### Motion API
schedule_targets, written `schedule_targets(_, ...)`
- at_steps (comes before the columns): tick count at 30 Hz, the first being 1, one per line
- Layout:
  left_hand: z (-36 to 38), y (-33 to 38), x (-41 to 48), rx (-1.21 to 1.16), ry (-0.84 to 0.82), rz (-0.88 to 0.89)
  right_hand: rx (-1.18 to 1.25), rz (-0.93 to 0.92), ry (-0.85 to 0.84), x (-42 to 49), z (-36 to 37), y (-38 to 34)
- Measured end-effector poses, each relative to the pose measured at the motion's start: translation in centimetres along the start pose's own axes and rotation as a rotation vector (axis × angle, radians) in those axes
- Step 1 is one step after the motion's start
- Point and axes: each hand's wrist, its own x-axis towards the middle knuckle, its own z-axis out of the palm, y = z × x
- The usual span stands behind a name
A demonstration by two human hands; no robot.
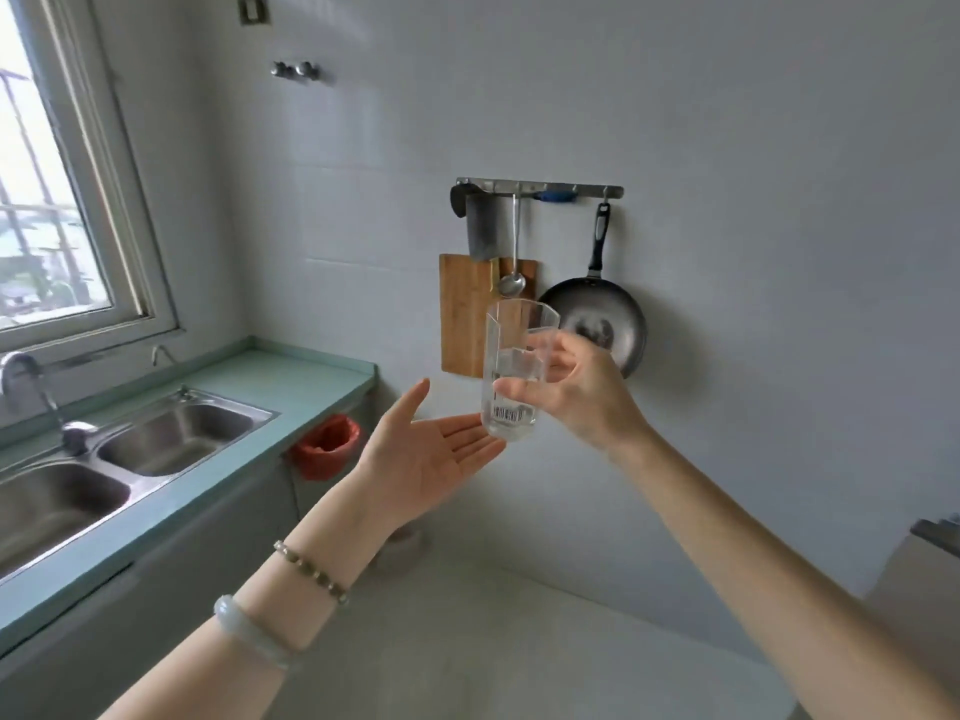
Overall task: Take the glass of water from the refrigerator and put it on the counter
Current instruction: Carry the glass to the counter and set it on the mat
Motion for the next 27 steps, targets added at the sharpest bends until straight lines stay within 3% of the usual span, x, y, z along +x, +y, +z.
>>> schedule_targets(15,-7.8,2.7,-18.2,-0.067,0.385,0.441,0.202,-0.318,-0.426,-1.5,17.8,-7.9)
schedule_targets(27,-11.8,1.8,-31.3,-0.190,0.747,0.740,0.448,-0.422,-0.754,-6.6,29.8,-15.4)
